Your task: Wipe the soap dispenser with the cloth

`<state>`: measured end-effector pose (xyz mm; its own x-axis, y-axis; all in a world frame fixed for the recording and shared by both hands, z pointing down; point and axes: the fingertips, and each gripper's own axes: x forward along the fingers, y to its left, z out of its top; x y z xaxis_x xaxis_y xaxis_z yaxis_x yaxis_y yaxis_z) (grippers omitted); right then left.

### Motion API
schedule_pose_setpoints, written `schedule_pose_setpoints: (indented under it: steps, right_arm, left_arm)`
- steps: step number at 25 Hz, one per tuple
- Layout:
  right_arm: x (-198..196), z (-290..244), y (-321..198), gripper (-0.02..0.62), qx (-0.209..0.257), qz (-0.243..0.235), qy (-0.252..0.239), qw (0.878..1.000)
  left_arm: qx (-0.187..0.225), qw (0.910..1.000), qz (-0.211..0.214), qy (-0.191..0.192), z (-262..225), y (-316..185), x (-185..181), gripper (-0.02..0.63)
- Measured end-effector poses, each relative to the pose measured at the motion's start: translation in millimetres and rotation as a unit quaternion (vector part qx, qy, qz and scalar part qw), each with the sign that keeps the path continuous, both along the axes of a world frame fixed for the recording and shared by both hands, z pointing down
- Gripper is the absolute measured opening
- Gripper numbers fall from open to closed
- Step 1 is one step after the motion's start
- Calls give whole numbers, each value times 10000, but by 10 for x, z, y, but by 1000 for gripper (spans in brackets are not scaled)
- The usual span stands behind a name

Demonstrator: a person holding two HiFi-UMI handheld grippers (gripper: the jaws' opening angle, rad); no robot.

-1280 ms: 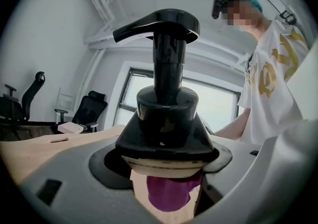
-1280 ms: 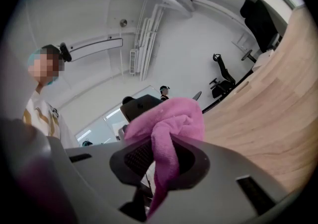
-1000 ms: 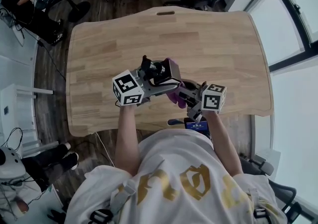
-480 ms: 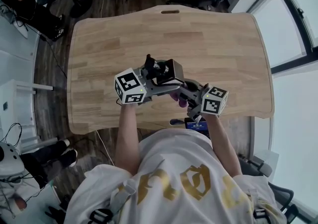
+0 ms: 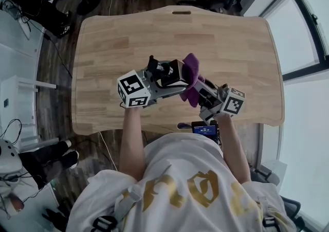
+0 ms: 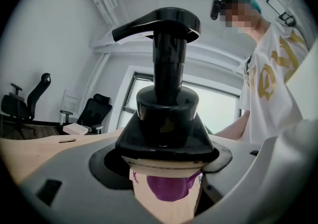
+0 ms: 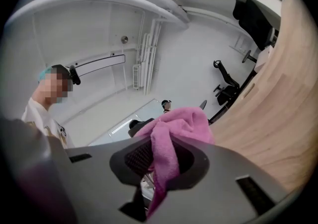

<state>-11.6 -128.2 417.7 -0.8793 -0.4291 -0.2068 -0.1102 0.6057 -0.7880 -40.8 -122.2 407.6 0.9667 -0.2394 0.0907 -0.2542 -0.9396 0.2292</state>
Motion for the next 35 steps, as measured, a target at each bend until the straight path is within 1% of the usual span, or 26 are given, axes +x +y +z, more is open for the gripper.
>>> schedule_pose_setpoints:
  steps: [3,5,8,10,12,13,14,16,18,21,24,27,30,35]
  right_arm:
    - [56,-93,-10,52,30,81,-187,9998]
    - [43,-124,-24,52,103,105,-189,9997]
    - [25,-125,-9,52,236,144,-24,9996]
    - [57,-172,38,52,314,71,-183,9993]
    - [56,-229,71,52,364,-35,-395,9986]
    - [36,-216,67,52,379,-43,-344,9987]
    - [17,-166,44,52,367,12,-187,9991]
    - [45,4,-53,52,205,328,197,9991]
    - [140,174,-150,52,-20,670,481,9966]
    - [232,326,-205,52,-130,908,835,9923]
    - [317,410,-272,52,-213,1197,996,9876]
    - [425,546,-356,52,-417,1482,1123,9817]
    - [500,657,-401,52,-548,1596,1194,9784]
    - [584,838,-455,52,-710,1720,1536,9705]
  left_arm:
    - [210,9992,-233,-231,19,-33,-26,341]
    - [211,9992,-287,-180,14,-50,-51,341]
    - [115,9992,-342,-169,75,-64,-74,341]
    - [64,9985,-384,-374,187,-73,-59,341]
    - [38,9966,-363,-734,340,-68,-14,341]
    - [22,9956,-308,-886,409,-53,19,341]
    - [-1,9947,-246,-997,473,-34,49,341]
    - [-88,9931,-170,-1156,611,-15,78,341]
    - [-218,9912,-171,-1295,762,-31,60,341]
    - [-360,9888,-202,-1433,919,-45,-5,341]
    - [-453,9875,-261,-1485,1031,-63,-48,341]
    - [-488,9823,-294,-1785,1219,-108,-72,341]
    - [-441,9751,-301,-2151,1432,-157,-89,341]
    - [-637,9689,-80,-2390,1778,-205,-36,341]
